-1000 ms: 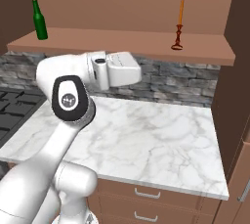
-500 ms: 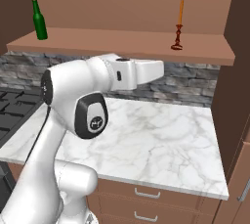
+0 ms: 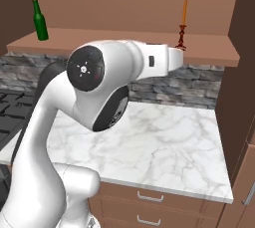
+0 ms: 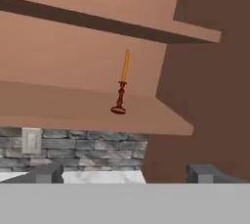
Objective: Get the candle and the beer from the cabinet and move them to the dining counter.
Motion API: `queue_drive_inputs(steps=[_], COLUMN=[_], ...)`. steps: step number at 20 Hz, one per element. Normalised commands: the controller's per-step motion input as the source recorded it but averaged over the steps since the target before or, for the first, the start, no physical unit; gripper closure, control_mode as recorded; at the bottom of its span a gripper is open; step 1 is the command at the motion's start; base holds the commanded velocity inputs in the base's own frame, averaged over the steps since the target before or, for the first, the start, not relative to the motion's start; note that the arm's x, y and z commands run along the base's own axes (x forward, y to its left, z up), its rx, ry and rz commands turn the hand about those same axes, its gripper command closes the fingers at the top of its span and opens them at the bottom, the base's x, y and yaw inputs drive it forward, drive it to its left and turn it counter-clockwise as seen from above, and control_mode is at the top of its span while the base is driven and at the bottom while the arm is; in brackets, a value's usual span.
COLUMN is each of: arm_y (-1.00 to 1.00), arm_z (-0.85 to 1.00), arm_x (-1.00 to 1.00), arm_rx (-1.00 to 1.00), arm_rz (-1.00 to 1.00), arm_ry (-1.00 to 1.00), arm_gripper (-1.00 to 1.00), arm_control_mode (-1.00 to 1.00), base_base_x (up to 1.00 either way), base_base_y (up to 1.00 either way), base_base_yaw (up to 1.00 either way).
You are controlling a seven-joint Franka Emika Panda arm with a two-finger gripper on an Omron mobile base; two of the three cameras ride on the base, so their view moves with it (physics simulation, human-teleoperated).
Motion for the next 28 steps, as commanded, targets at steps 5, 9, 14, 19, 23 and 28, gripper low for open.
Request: queue_drive_inputs(steps=[5,9,14,19,23,28], arm_y=[0.02,0.19,0.21,0.35,0.13,0.0], arm_z=[0.23,0.21,0.1,-0.04,-0.01,-0.04], arm_x=[-0.03,0.01,0.25,0.37,0.43,0.4], arm_rx=[0.22,0.2,0.06,-0.01,-0.01,0.0], arm_rz=[0.15,0.01,0.01,0.03,0.0,0.0], arm_ry=[0.05,0.04,0.02,0.01,0.02,0.02], arm_gripper=[-1.0,-1.0,-1.0,-1.0,-1.0,-1.0], arm_control_mode=[-1.0,-1.0,-1.0,-1.0,-1.0,-1.0], base_base_x=[0.0,0.0,0.0,0.0,0.0,0.0], base_base_y=[0.0,0.0,0.0,0.0,0.0,0.0], base_base_yaw=[0.0,0.0,0.0,0.0,0.0,0.0])
